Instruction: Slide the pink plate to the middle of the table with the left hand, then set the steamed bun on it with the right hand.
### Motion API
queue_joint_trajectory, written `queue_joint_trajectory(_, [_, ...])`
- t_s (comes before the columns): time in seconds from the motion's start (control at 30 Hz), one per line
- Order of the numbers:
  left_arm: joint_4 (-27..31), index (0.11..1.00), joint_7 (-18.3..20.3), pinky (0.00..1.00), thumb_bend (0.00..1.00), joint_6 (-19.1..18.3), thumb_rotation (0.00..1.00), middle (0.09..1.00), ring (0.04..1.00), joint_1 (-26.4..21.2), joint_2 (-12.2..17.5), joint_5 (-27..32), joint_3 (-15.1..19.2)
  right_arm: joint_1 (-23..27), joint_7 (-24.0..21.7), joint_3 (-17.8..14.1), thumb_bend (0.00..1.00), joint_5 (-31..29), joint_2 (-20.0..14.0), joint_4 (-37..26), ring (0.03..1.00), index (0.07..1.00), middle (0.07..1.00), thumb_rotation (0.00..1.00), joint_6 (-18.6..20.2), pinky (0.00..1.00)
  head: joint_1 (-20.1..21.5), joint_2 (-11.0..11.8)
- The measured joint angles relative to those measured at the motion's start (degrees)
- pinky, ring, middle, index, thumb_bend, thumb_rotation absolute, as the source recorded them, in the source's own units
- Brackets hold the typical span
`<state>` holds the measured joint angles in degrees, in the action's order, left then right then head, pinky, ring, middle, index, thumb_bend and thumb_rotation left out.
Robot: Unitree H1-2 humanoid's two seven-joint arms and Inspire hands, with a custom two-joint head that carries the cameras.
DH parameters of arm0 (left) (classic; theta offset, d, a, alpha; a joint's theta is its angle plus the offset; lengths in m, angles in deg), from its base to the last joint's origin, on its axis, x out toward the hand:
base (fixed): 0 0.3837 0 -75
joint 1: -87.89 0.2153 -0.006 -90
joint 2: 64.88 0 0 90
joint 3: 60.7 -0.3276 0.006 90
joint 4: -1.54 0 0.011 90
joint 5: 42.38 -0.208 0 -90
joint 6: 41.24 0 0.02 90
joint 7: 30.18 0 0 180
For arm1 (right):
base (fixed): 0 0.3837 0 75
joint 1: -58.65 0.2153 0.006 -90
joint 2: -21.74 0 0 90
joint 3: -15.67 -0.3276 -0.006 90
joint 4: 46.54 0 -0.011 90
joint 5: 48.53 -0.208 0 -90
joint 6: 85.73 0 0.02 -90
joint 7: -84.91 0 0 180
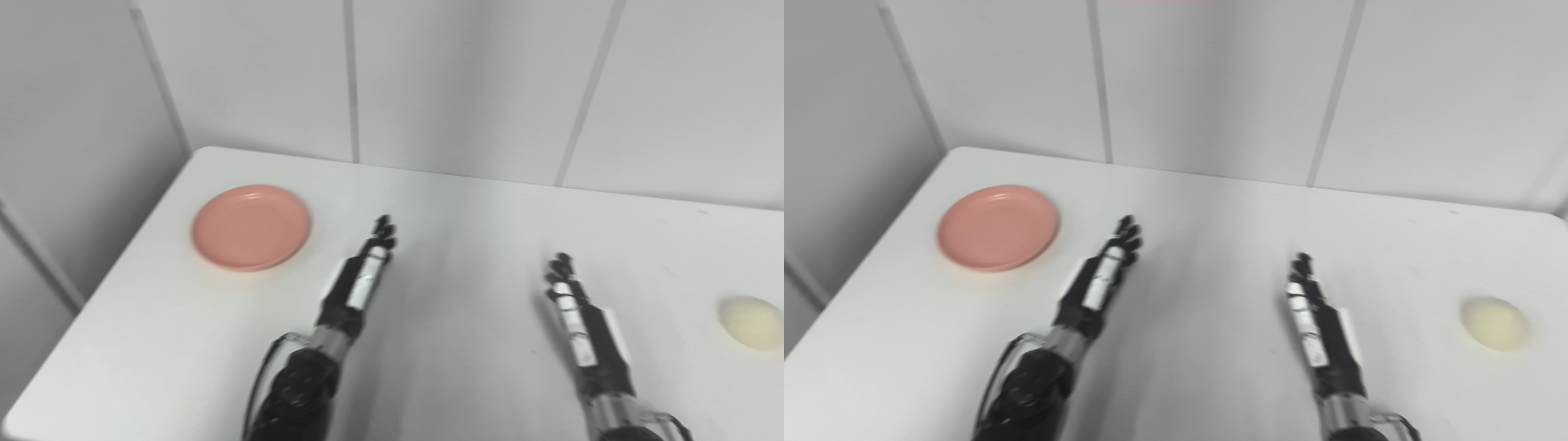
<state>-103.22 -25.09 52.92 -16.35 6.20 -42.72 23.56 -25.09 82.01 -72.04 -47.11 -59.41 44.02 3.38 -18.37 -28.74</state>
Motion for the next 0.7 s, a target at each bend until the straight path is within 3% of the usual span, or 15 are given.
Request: queue_joint_trajectory(0.7, [-1.24, 0.999, 0.0, 0.97, 0.36, 0.76, 1.0, 0.986, 0.976, -0.9, -0.64, -0.17, -0.1, 0.12, -0.32, -0.19, 0.16, -0.4, -0.11, 0.08, 0.97, 1.0, 0.985, 1.0, -0.04, 1.0, -0.53, 0.0])
